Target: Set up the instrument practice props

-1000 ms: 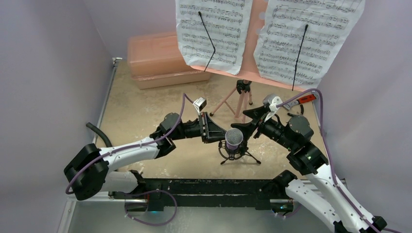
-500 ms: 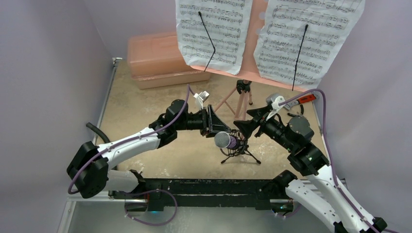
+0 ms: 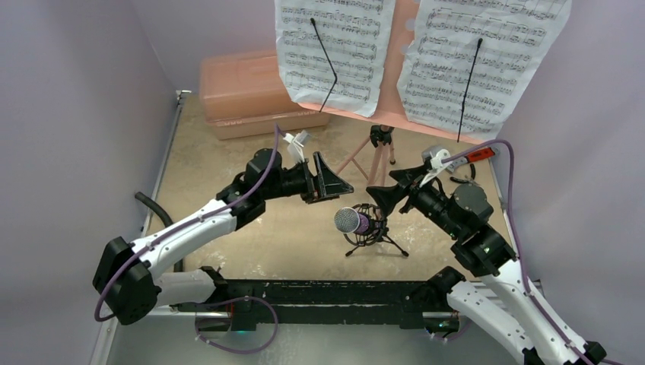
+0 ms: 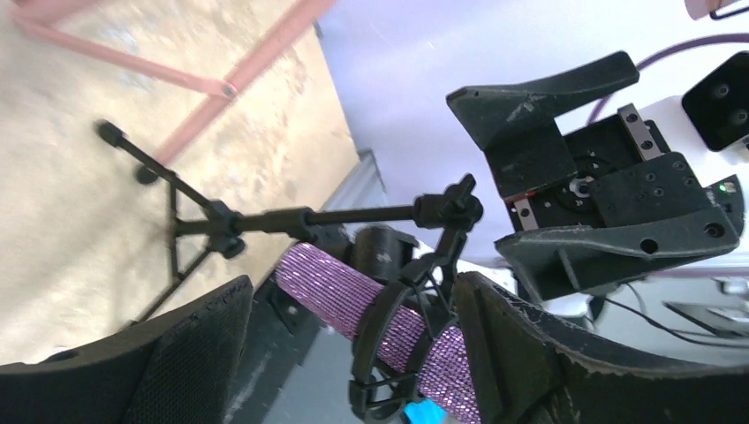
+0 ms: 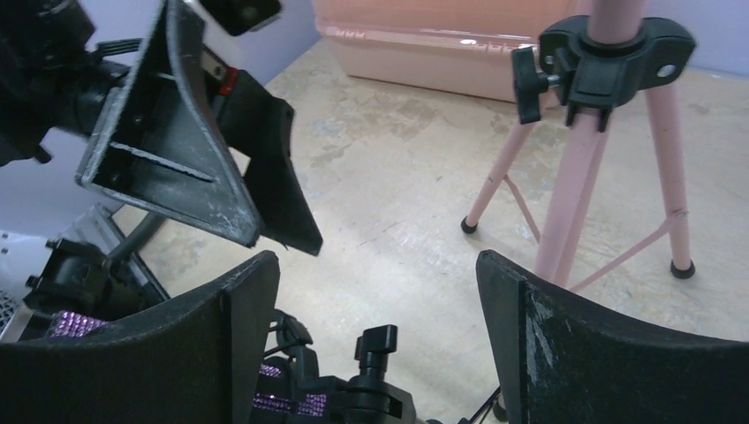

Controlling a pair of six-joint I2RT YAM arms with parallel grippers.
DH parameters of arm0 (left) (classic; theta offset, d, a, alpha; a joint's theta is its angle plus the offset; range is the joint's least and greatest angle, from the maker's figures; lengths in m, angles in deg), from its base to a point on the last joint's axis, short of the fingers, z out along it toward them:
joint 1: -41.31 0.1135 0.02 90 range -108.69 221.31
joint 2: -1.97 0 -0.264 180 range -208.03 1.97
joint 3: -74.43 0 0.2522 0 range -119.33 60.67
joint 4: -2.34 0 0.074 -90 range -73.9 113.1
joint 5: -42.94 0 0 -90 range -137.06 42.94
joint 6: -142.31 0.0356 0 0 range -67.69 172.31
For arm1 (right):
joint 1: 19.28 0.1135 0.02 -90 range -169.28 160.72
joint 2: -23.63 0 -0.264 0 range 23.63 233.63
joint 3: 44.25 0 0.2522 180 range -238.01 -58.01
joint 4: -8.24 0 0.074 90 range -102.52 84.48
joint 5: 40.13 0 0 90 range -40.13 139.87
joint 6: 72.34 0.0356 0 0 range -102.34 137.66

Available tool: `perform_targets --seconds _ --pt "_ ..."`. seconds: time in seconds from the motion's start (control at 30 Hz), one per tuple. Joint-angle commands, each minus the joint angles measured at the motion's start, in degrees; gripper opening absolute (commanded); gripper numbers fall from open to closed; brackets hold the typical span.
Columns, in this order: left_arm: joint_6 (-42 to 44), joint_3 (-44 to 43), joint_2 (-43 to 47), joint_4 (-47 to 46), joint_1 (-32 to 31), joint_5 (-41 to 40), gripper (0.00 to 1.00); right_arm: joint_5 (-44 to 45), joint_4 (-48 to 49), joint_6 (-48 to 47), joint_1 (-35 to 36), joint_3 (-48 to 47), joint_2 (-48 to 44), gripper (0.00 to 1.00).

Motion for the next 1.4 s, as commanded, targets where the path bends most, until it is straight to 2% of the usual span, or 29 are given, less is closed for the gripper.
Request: perform_targets --seconds 0.0,0.17,0.3,0.4,0.5,0.63,0.8,0.9,1.07,1.2,1.37 --pt "9.4 -2.4 6.1 5.1 1.7 -8.8 0.86 6.6 3.5 4.0 0.3 -1.4 -1.6 0.86" --pt "15.1 0.5 14.3 8.4 2.3 -23.5 0.98 14.1 9.5 11.3 0.3 3.4 -5.6 0.89" --pt "16.7 4.7 21.2 10.8 2.4 -36.2 1.0 19.7 14.4 16.7 0.2 8.3 -8.7 0.91" --pt "18.4 7.3 24.8 10.8 3.3 -39.2 1.0 24.1 15.7 17.8 0.2 10.7 -9.0 0.93" --pt "19.2 8.1 25.3 12.0 5.4 -38.8 1.0 29.4 17.4 16.8 0.2 12.3 -8.2 0.96" --pt "20.1 10.1 23.5 10.1 9.7 -33.7 1.0 32.8 21.5 17.0 0.2 14.8 -5.2 0.97" --pt "23.9 14.6 19.9 6.3 20.5 -25.7 1.0 36.7 25.1 19.1 -0.9 17.4 -1.3 0.97" --pt "25.7 19.1 18.3 2.1 29.8 -20.7 1.0 36.7 30.4 20.3 -5.4 19.4 0.2 0.96" --pt "30.5 22.0 13.7 -2.4 45.8 -13.2 1.0 27.3 30.1 19.8 -19.9 17.8 4.6 0.96" --pt "41.8 20.1 11.3 -1.2 47.8 -16.9 1.0 27.1 29.3 16.7 -24.4 16.7 6.9 0.96" --pt "50.1 20.4 9.3 -0.6 48.0 -23.0 1.0 29.1 30.3 17.3 -27.3 19.9 6.7 0.96"
